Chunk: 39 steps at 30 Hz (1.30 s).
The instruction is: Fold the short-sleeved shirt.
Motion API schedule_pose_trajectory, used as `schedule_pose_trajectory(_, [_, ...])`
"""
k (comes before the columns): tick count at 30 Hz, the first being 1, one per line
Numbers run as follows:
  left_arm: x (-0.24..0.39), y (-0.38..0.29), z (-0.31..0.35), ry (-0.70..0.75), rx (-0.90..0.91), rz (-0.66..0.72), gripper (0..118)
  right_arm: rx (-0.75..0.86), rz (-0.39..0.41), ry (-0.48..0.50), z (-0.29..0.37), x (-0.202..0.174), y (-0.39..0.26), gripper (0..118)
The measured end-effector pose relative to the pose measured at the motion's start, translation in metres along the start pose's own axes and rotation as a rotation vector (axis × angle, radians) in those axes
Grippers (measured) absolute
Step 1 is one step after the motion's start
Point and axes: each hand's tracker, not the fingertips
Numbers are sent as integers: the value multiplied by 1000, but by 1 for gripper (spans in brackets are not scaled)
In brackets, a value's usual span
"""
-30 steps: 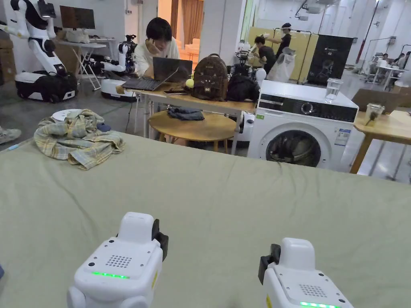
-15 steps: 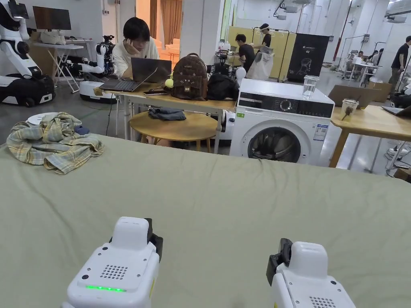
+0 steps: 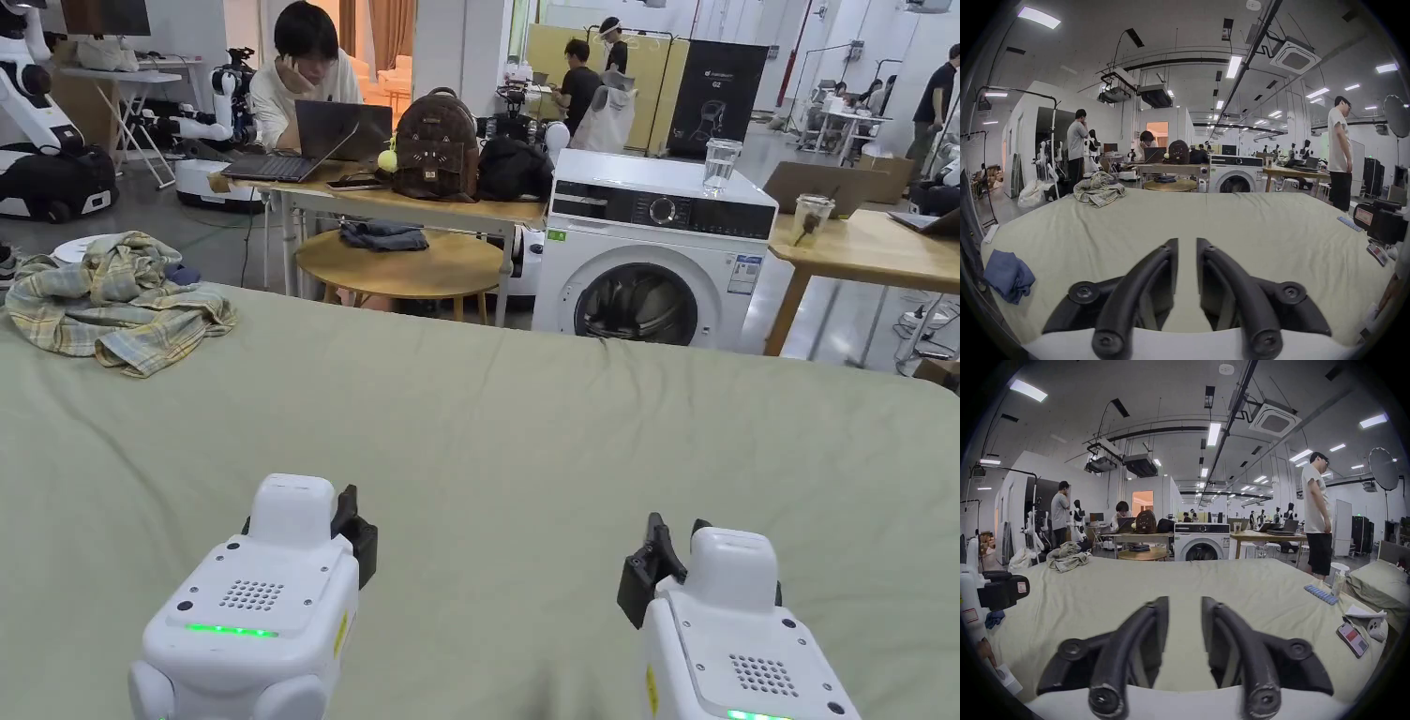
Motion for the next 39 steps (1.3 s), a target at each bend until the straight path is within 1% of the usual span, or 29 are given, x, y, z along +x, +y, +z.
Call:
schedule_pose_trajectory(1, [-1,0,0,-5,-3,2,21,-1,-1,3,-1,0,0,37])
schedule_pose_trajectory(2, [-1,-1,0,-13,-7,4,36,-4,-1,4,-2,0,1,49])
schedule_pose_trajectory(3, [-1,-1,0,-21,-6,11,55,-10,-2,3,-3,0,1,63])
schedule_pose_trajectory(4, [-3,-2,0,-26,-3,19,63,-10,-1,-1,-4,-1,1,68])
schedule_pose_trajectory(5, [-4,-2,1,-28,2,26,67,-10,3,-11,-5,-1,0,71])
schedule_pose_trajectory(6, [-4,-2,1,-25,8,30,68,-10,4,-20,-6,-1,0,76])
schedule_pose_trajectory(9, [-7,-2,3,-14,35,44,71,-22,-8,-8,-7,0,-1,88])
schedule_pose_trajectory(10, [-8,-1,3,-12,45,52,72,-31,-12,-5,-8,1,-1,89])
schedule_pose_trajectory(13, [-10,0,5,-4,61,56,72,-39,-21,0,-9,3,-2,89])
schedule_pose_trajectory(18, [-12,0,4,17,62,-19,72,5,3,4,-6,4,0,89])
schedule_pose_trajectory(22, [-18,3,3,2,51,-1,72,-5,-33,51,-6,5,3,89])
schedule_pose_trajectory(23, [-19,3,3,-4,50,2,72,-6,-46,50,-7,5,3,89])
schedule_pose_trajectory(26, [-20,4,3,-4,44,5,72,-20,-25,-8,-11,-1,5,89])
schedule_pose_trajectory(30, [-20,4,3,-8,37,11,72,-36,-24,-22,-13,-5,7,89])
schedule_pose_trajectory(39, [-19,3,1,-21,18,13,72,-100,-142,12,-19,1,18,89])
